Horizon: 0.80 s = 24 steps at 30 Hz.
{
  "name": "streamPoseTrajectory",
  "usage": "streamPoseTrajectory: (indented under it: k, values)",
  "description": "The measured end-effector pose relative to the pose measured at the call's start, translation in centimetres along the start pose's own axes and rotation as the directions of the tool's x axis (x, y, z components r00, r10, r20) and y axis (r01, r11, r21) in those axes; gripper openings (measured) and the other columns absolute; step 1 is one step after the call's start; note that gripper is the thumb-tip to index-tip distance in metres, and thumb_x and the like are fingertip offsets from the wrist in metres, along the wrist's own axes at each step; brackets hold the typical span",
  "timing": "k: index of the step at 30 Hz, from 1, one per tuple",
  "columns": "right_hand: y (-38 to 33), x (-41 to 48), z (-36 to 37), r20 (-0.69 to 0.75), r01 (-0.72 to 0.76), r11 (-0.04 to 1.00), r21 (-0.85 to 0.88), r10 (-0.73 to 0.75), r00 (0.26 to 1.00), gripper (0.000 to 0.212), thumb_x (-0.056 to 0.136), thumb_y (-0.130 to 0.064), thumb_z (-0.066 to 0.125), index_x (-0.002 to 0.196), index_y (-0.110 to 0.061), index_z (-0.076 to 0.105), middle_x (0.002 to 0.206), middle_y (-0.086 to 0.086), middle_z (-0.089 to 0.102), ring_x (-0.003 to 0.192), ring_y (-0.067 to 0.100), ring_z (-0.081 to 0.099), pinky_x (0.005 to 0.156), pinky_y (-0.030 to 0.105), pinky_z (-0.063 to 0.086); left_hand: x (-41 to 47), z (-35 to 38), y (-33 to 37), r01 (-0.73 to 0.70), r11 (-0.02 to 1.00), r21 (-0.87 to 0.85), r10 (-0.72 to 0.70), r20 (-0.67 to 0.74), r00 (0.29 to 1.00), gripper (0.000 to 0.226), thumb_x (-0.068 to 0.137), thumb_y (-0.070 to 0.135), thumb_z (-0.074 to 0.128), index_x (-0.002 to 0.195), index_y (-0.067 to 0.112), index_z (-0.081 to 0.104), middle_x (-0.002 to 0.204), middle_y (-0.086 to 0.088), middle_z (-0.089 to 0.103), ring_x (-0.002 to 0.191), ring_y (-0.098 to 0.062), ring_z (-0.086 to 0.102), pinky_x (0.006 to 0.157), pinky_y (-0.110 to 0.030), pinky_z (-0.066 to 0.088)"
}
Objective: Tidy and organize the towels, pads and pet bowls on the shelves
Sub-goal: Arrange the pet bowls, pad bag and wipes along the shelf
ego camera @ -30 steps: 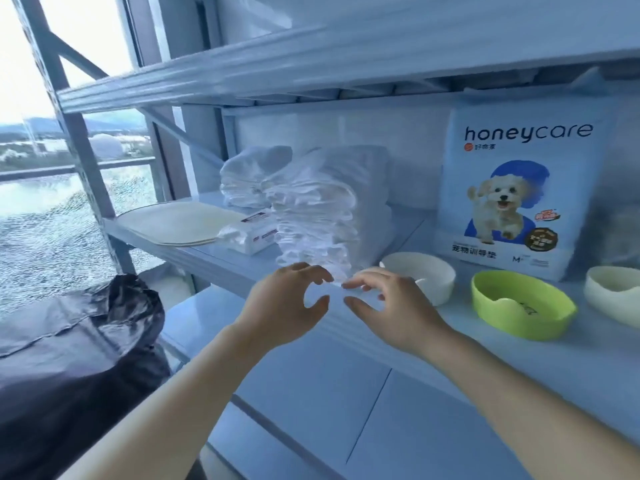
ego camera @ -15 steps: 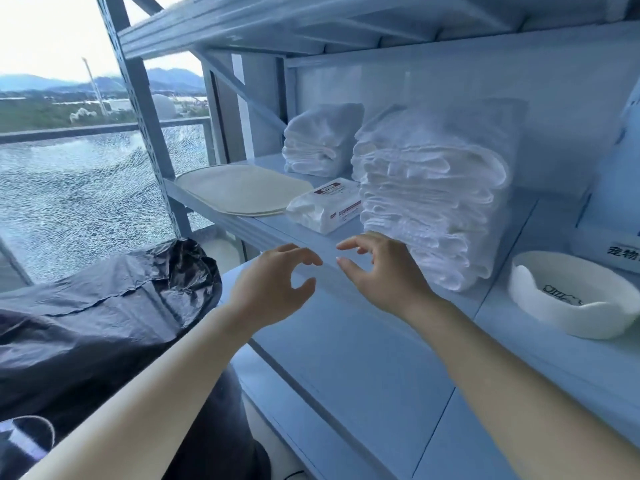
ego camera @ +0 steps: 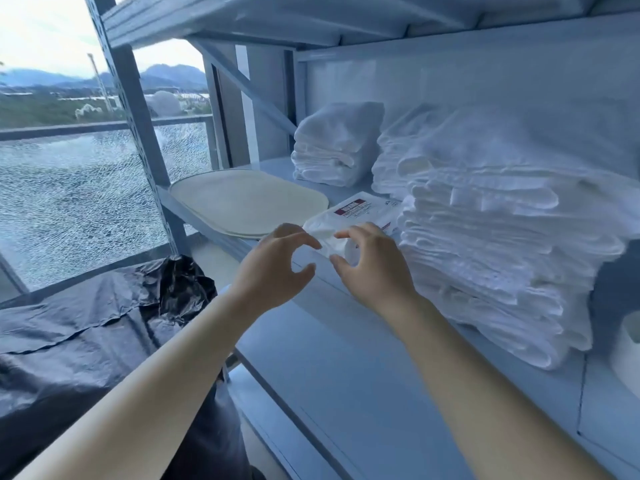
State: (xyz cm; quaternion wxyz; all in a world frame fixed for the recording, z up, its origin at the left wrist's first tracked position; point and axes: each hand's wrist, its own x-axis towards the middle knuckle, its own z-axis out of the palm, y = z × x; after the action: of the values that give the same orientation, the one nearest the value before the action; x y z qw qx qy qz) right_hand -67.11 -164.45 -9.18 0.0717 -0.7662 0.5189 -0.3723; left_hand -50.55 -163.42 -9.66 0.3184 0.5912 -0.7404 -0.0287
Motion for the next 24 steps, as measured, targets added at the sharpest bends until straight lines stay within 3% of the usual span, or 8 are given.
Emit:
streamPoseTrajectory:
  k: [6,9,12,18,21,24]
  values:
    - [0.8,0.9,1.8,-0.034,-0.003,0.993,-0.118,-0.002,0.999,0.050,0.083,-0.027,0.066,0.127,-0.014,0.048,0.137,0.000,0.041,0.126,0.021,0.035,0.097,0.028,0.034,4.5,2.3,-1.1,-0.103,0.995,-0.017,0.104,0.050,0.993,0.060,0.073,0.024,0.073,0.127,0.030,0.048,0.135,0.002,0.038,0.117,-0.024,0.045,0.094,-0.033,0.040]
    - [1.1,1.1,2.2,-0.026,-0.012,0.986,-0.166,0.007,1.000,0.055,0.082,-0.024,0.066,0.132,-0.012,0.045,0.142,0.000,0.036,0.131,0.021,0.030,0.103,0.031,0.034,5.9,3.3,-1.5,-0.176,0.982,-0.065,0.184,0.147,0.972,0.076,0.071,0.026,0.077,0.137,0.029,0.039,0.140,0.001,0.032,0.116,-0.024,0.047,0.091,-0.026,0.037]
    - [1.3,1.3,2.2,-0.039,-0.029,0.985,-0.170,0.023,0.999,0.055,0.085,-0.020,0.063,0.135,-0.012,0.042,0.145,-0.001,0.032,0.134,0.017,0.026,0.104,0.029,0.032,7.0,3.6,-1.9,-0.213,0.972,-0.096,0.226,0.150,0.963,0.075,0.072,0.030,0.077,0.137,0.031,0.040,0.138,0.004,0.035,0.110,-0.019,0.050,0.084,-0.022,0.038]
    - [1.3,1.3,2.1,-0.054,-0.058,0.982,-0.178,0.050,0.997,0.051,0.085,-0.012,0.059,0.133,-0.008,0.043,0.145,0.003,0.033,0.136,0.018,0.026,0.105,0.016,0.019,7.2,3.5,-2.1,-0.241,0.964,-0.108,0.254,0.133,0.958,0.070,0.073,0.023,0.076,0.135,0.034,0.044,0.131,0.002,0.039,0.106,-0.026,0.055,0.086,-0.033,0.045]
    - [1.0,0.8,2.1,-0.097,-0.061,0.980,-0.191,0.043,0.994,0.046,0.081,-0.012,0.065,0.124,-0.005,0.050,0.131,0.005,0.044,0.123,0.024,0.040,0.100,0.027,0.033,6.4,3.1,-2.2,-0.275,0.958,-0.086,0.284,0.127,0.950,0.069,0.074,0.025,0.076,0.134,0.037,0.044,0.126,0.003,0.040,0.101,-0.026,0.056,0.083,-0.035,0.047]
    - [0.6,0.6,1.9,-0.103,-0.101,0.976,-0.194,0.082,0.991,0.051,0.076,-0.018,0.071,0.119,-0.007,0.048,0.125,0.004,0.044,0.117,0.023,0.042,0.092,0.036,0.043,5.5,2.4,-2.5,-0.303,0.951,-0.067,0.309,0.129,0.942,0.068,0.074,0.026,0.076,0.132,0.040,0.044,0.126,0.005,0.039,0.099,-0.024,0.056,0.079,-0.031,0.046]
